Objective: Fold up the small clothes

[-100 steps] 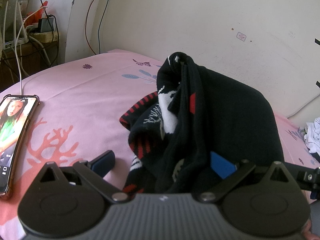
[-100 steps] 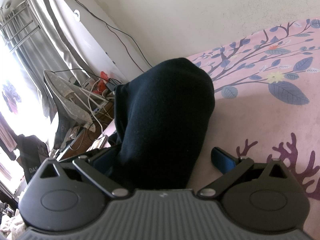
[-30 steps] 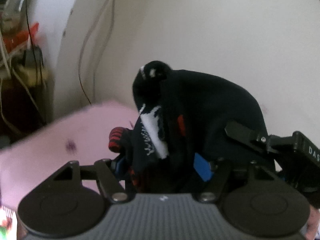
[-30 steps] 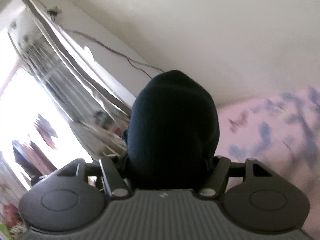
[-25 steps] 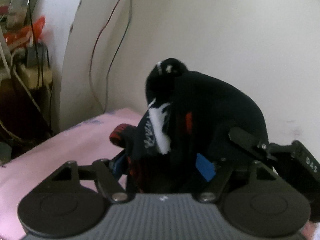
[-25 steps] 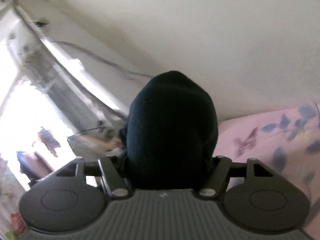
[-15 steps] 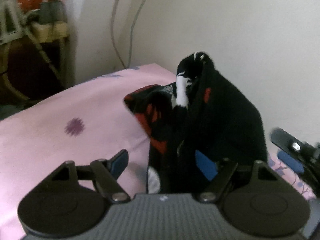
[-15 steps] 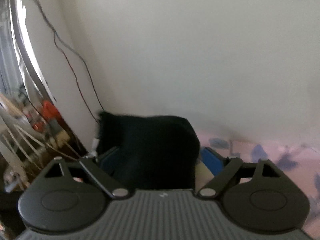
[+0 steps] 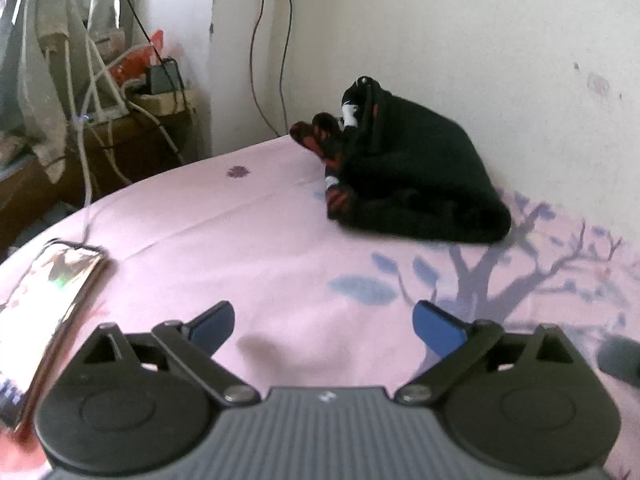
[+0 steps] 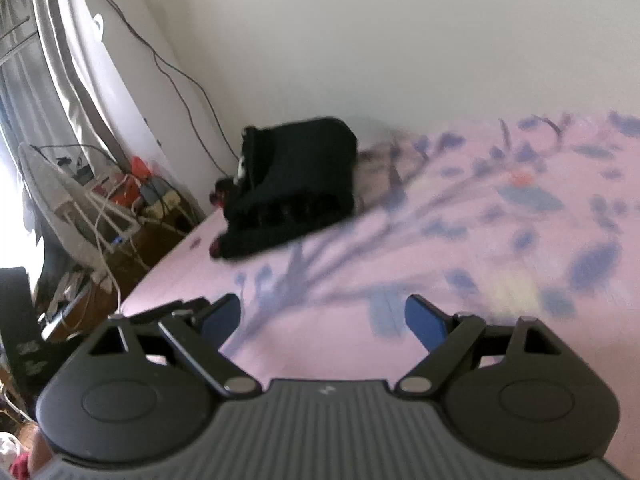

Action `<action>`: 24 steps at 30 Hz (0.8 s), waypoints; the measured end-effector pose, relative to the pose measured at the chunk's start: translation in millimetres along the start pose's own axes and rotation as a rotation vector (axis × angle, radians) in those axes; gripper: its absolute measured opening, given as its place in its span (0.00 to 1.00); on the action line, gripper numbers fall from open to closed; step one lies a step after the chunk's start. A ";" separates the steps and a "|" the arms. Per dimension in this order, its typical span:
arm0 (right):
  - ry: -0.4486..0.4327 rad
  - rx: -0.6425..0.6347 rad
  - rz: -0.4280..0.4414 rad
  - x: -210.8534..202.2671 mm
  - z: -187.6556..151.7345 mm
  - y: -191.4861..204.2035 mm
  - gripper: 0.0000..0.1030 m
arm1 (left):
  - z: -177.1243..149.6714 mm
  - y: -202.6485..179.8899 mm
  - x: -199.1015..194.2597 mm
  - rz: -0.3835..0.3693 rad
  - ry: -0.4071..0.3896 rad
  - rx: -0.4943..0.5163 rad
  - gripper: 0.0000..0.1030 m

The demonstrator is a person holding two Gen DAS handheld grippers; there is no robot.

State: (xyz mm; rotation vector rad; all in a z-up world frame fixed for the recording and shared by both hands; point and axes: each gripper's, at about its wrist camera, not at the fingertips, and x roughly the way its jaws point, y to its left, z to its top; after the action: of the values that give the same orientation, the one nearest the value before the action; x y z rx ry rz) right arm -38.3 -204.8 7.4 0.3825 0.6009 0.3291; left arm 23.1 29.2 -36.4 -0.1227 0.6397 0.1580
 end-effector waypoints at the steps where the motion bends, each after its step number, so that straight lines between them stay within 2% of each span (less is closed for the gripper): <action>1: -0.005 0.011 -0.002 -7.1 -7.3 -3.7 0.78 | -2.3 -0.9 -7.0 0.004 -0.019 0.001 1.00; 7: -0.042 0.070 0.026 -21.1 -16.8 -15.3 0.79 | -8.5 -5.7 -10.6 0.016 -0.027 0.015 1.00; 16: -0.049 0.163 0.071 -23.8 -14.7 -31.0 0.79 | -8.1 5.9 -1.1 -0.017 0.038 -0.045 1.00; 24: -0.048 0.178 0.084 -24.9 -14.5 -33.9 0.79 | -9.5 0.5 -1.9 -0.021 0.041 -0.011 1.00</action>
State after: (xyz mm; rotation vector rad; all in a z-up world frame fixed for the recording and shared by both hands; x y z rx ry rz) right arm -60.0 -241.0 -6.4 0.5861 0.5700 0.3473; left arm 15.9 27.9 -42.9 -0.1429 0.6787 0.1392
